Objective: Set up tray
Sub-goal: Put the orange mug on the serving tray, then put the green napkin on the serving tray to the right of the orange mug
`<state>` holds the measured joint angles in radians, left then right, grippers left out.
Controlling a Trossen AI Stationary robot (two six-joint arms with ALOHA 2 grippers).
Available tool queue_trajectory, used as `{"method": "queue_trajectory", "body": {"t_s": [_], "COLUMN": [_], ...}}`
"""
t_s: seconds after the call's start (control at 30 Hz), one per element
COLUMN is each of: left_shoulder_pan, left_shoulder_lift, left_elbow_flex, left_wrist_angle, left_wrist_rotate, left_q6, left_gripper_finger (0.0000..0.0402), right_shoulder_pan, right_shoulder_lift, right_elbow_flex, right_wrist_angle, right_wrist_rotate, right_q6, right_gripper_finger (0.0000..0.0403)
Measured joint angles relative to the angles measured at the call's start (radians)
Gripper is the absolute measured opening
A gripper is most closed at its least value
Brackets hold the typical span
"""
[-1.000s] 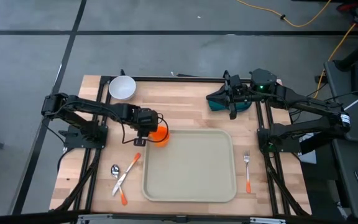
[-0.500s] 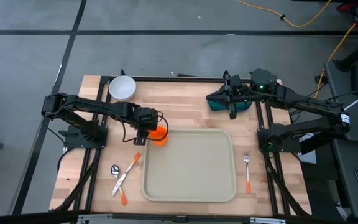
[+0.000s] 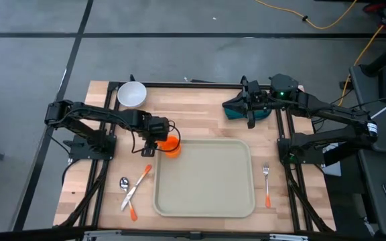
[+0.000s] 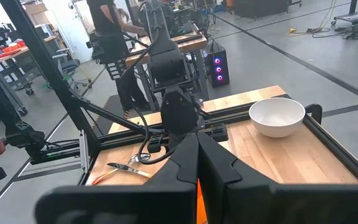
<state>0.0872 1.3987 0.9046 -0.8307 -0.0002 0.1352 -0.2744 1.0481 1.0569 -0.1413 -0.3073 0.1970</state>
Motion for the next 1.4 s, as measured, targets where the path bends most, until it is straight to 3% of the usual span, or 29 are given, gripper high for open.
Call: {"method": "queue_trajectory", "body": {"t_s": [0.33,0.6,0.8,0.97,1.13,1.4], "left_shoulder_pan": [0.004,0.072,0.15,0.214,0.231,0.239], "left_shoulder_lift": [-0.001,-0.029,-0.152,-0.34,-0.541,-0.653], "left_elbow_flex": [0.027,0.027,0.015,-0.036,-0.101,-0.111], "left_wrist_angle": [-0.057,-0.147,-0.16,-0.113,-0.039,-0.078], "left_wrist_rotate": [-0.005,-0.003,0.007,-0.013,-0.167,-0.662], "left_q6": [0.01,-0.001,-0.058,-0.213,-0.359,-0.729], "left_gripper_finger": [0.0166,0.0167,0.0167,0.0167,0.0165,0.0164], "right_shoulder_pan": [0.0,0.0,0.0,0.0,0.0,0.0], "right_shoulder_lift": [0.0,0.0,0.0,0.0,0.003,0.004], "right_elbow_flex": [0.0,0.0,0.0,0.0,0.0,0.0], "right_wrist_angle": [0.0,0.0,-0.013,-0.027,-0.028,-0.029], "right_wrist_rotate": [0.0,0.0,0.0,0.0,0.0,0.0], "right_q6": [-0.019,-0.019,-0.019,-0.019,-0.021,-0.022], "right_gripper_finger": [0.0006,0.0006,0.0006,0.0006,0.0006,0.0006]}}
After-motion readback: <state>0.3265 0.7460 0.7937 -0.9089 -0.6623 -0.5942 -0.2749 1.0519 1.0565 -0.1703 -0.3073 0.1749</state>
